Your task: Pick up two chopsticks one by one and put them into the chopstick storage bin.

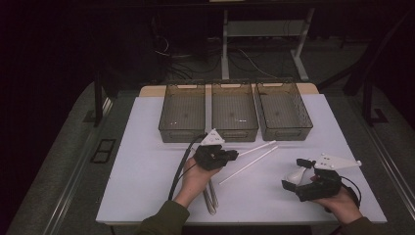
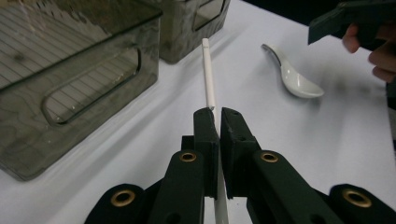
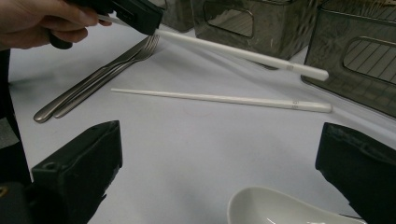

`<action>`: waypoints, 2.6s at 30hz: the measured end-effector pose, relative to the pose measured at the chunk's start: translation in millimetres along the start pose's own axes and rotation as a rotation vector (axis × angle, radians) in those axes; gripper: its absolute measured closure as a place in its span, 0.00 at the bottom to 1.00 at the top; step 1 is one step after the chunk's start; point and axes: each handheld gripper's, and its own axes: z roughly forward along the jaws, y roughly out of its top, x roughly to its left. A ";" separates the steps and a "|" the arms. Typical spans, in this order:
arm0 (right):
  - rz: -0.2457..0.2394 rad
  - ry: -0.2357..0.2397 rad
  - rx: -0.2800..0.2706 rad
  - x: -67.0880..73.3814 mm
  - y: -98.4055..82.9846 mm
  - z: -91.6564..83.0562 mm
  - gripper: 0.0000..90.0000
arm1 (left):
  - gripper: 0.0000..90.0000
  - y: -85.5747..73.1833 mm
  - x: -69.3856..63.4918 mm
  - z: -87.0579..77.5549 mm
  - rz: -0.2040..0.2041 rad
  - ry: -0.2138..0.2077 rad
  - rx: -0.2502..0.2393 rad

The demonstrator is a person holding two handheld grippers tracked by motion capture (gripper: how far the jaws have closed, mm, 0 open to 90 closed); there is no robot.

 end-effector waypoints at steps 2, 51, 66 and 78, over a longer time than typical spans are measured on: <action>-0.001 -0.003 -0.003 -0.3 0.0 -0.2 0.01 | 0.95 1.0 -0.1 -5.0 0.004 -0.002 -0.012; -0.001 -0.007 -0.003 -0.7 -0.3 -0.2 0.01 | 0.95 -4.4 71.9 -134.7 -0.064 0.245 -0.256; 0.000 -0.008 0.001 -0.6 -0.4 0.4 0.01 | 0.95 -17.8 97.3 -150.1 -0.107 0.381 -0.230; 0.004 -0.008 0.002 -2.7 -0.3 1.2 0.01 | 0.95 -6.5 128.4 -135.4 -0.126 0.444 -0.135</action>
